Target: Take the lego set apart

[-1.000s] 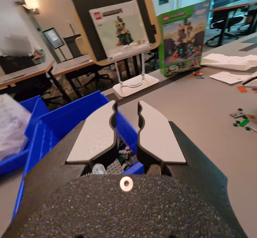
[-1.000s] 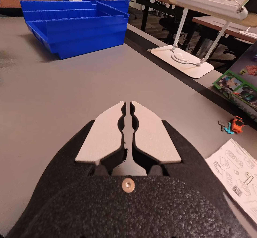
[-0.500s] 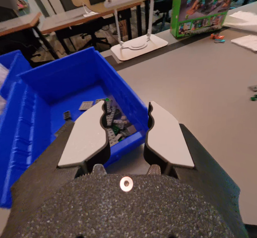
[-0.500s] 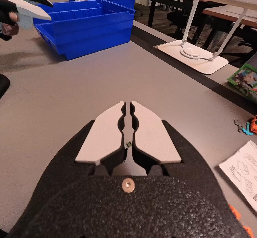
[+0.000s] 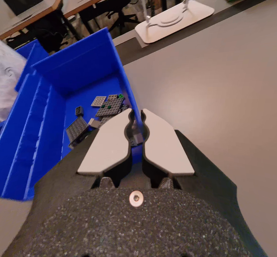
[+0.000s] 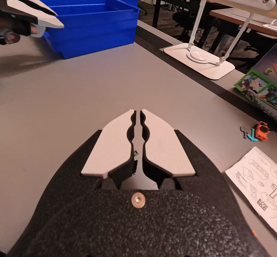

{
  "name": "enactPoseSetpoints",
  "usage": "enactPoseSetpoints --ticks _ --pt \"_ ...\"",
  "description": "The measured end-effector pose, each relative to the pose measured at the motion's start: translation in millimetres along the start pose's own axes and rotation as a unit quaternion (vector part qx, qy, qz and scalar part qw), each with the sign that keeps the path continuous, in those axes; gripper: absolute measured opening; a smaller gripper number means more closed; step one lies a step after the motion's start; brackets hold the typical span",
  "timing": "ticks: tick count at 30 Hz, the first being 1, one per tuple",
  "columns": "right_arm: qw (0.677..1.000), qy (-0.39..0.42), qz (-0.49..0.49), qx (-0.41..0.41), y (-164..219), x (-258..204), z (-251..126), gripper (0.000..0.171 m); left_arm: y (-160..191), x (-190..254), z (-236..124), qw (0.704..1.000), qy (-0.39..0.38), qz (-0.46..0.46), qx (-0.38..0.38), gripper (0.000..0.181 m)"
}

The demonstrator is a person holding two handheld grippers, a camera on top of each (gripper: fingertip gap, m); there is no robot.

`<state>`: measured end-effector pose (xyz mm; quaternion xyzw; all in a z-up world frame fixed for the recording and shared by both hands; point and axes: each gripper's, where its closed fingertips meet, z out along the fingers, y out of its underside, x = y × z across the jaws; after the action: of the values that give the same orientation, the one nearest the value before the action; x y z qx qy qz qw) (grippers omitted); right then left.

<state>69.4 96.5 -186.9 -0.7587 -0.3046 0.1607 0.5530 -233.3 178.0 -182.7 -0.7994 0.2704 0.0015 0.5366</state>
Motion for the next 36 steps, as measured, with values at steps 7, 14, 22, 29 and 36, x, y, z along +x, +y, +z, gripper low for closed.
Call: enactPoseSetpoints --ticks 7,14,22,29,36 --pt "1.0 0.006 -0.002 -0.008 2 1 1 0.004 18 -33 -14 0.997 -0.042 -0.057 -0.006 0.004" --pt "1.0 0.012 0.003 -0.005 1 5 0 0.004 -6 -47 -37 0.994 -0.069 -0.058 0.06 0.018" --pt "0.998 0.056 0.01 0.021 -16 33 -9 0.006 -88 8 -85 0.976 0.071 -0.045 0.201 0.006" --pt "0.993 0.112 -0.002 0.022 -42 80 -19 0.01 -125 102 -51 0.94 0.261 -0.068 0.21 0.0" --pt "0.989 0.148 -0.002 -0.031 -39 141 -19 0.024 -108 138 -18 0.93 0.31 -0.078 0.183 0.003"
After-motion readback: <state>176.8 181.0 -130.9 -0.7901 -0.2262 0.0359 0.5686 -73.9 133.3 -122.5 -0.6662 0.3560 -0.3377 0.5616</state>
